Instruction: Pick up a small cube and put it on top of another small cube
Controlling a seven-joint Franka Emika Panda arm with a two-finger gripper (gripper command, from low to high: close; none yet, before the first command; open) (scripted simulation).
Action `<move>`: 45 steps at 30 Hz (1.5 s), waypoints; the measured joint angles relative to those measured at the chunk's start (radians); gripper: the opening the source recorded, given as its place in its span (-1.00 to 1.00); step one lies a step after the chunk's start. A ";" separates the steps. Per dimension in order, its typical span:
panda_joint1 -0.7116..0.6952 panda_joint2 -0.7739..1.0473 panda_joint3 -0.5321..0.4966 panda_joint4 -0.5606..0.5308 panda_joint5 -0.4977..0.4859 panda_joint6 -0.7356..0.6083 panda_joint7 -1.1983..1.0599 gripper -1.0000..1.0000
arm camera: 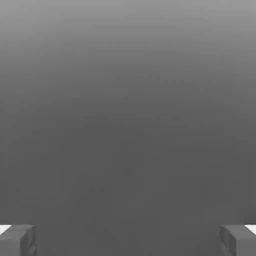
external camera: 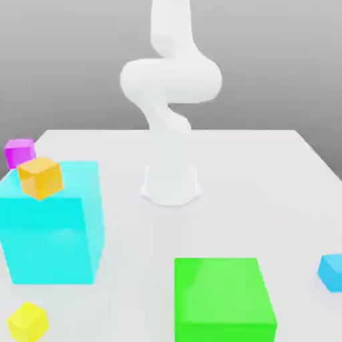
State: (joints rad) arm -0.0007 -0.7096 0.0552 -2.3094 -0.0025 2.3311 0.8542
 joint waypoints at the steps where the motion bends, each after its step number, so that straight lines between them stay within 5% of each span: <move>1: 0.000 0.039 0.024 -0.004 -0.002 0.013 0.024 0.00; 18: 0.074 0.657 0.385 -0.068 -0.182 0.223 0.510 0.00; 27: 0.252 0.990 0.408 -0.098 -0.302 0.330 0.781 0.00; 31: 0.344 1.135 0.316 -0.072 -0.403 0.425 0.873 0.00; 32: 0.368 1.170 0.286 -0.064 -0.430 0.450 0.894 -1.00; 39: 0.374 1.178 0.280 -0.062 -0.437 0.458 0.899 -1.00; 45: 0.253 0.987 0.358 -0.105 -0.292 0.319 0.779 -1.00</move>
State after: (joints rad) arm 0.2518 0.2776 0.4130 -2.4145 -0.2949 2.6497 1.6328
